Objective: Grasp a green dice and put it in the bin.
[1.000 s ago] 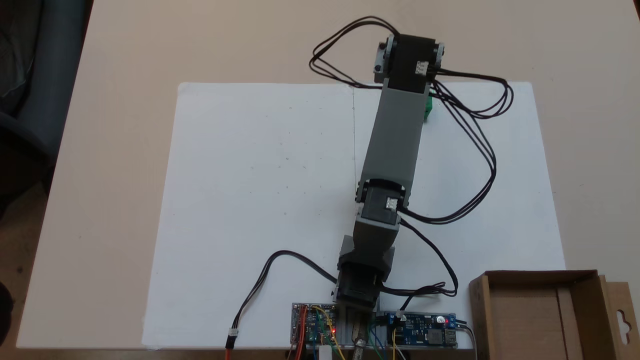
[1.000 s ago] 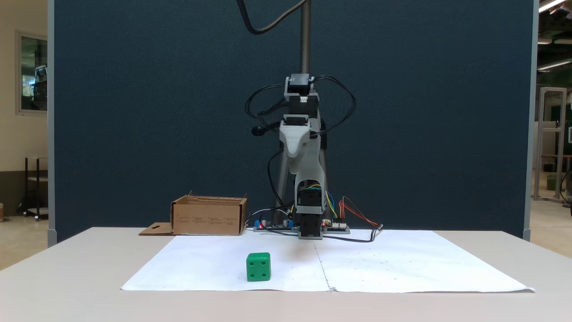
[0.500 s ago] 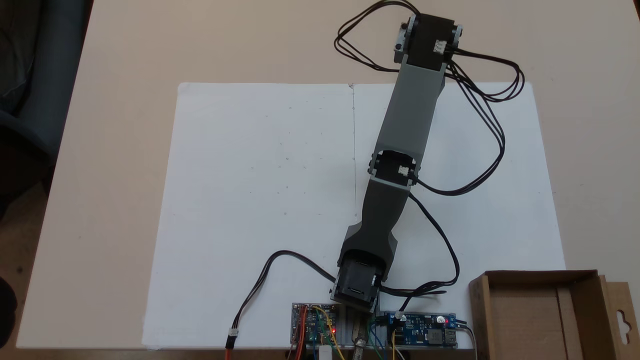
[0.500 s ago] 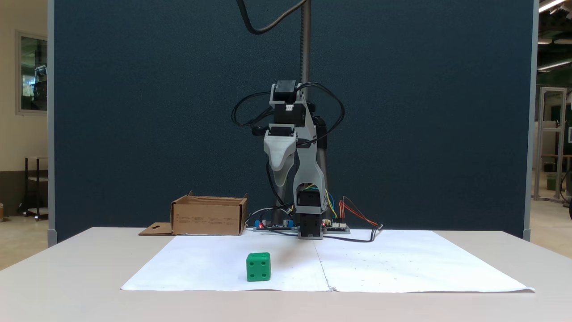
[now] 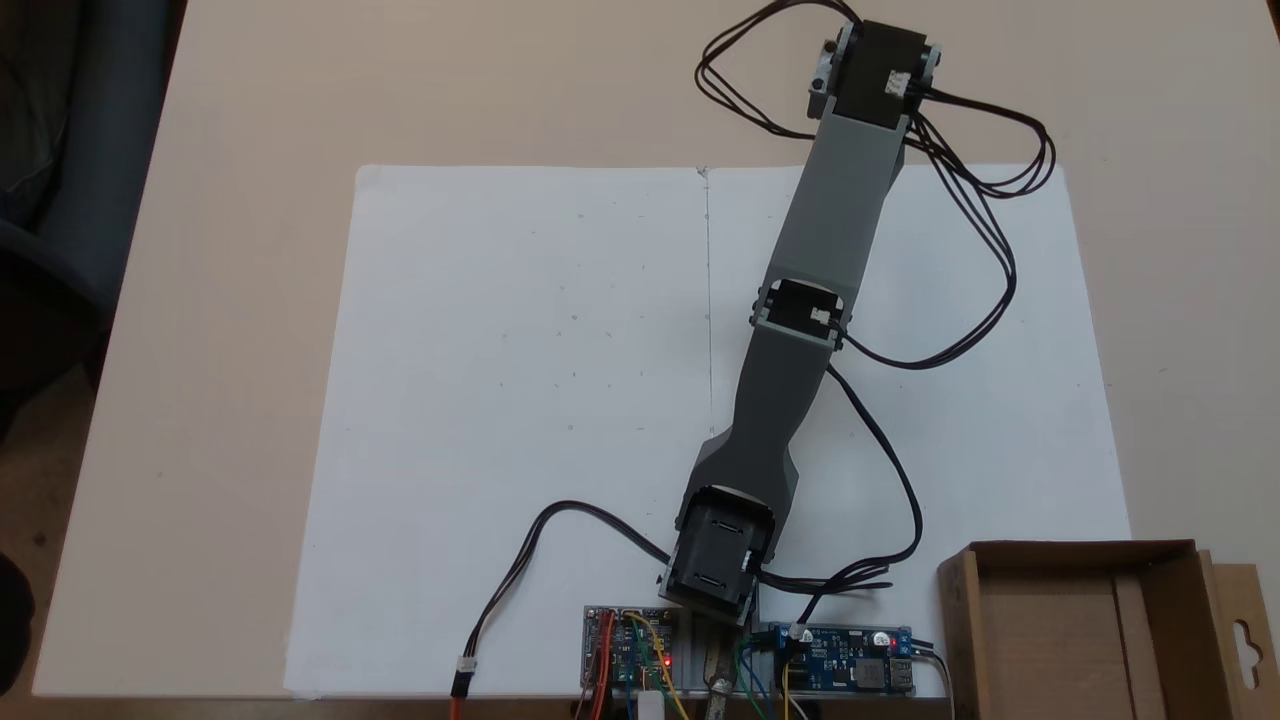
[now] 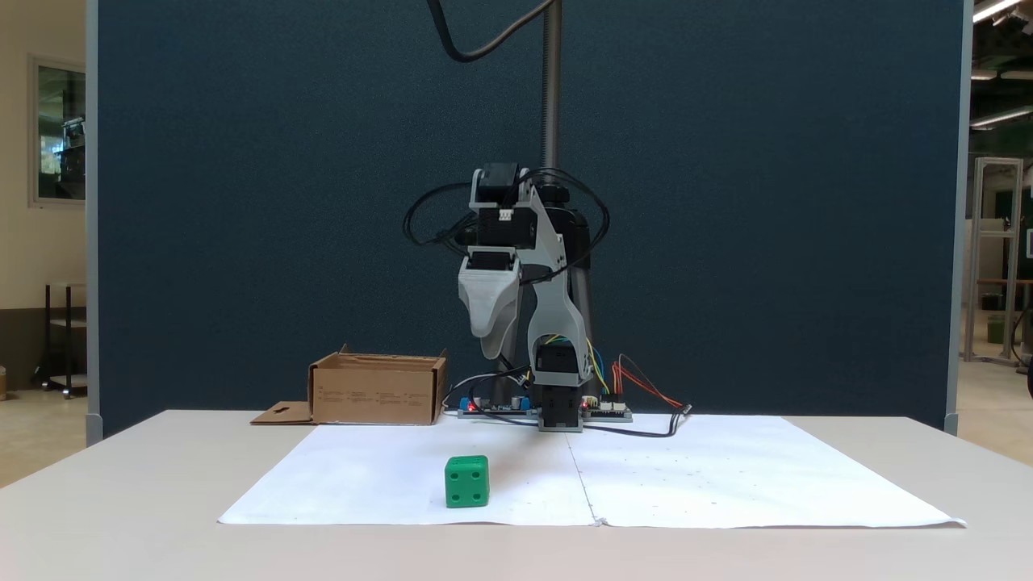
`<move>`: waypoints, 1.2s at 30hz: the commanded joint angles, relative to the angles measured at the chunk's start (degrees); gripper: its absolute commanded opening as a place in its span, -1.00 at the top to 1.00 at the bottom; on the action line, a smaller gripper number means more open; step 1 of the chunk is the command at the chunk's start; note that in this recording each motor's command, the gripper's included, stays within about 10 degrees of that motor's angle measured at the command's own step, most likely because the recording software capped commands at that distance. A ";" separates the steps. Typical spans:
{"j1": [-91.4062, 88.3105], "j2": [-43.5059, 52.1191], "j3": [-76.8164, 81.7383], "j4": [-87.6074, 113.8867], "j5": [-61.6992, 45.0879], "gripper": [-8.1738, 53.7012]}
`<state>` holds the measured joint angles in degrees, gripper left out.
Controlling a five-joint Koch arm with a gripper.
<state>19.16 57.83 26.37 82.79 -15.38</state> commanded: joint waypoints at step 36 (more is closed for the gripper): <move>0.70 -15.03 -12.48 10.00 -5.80 -0.93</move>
<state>19.07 41.66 15.91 82.79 -20.30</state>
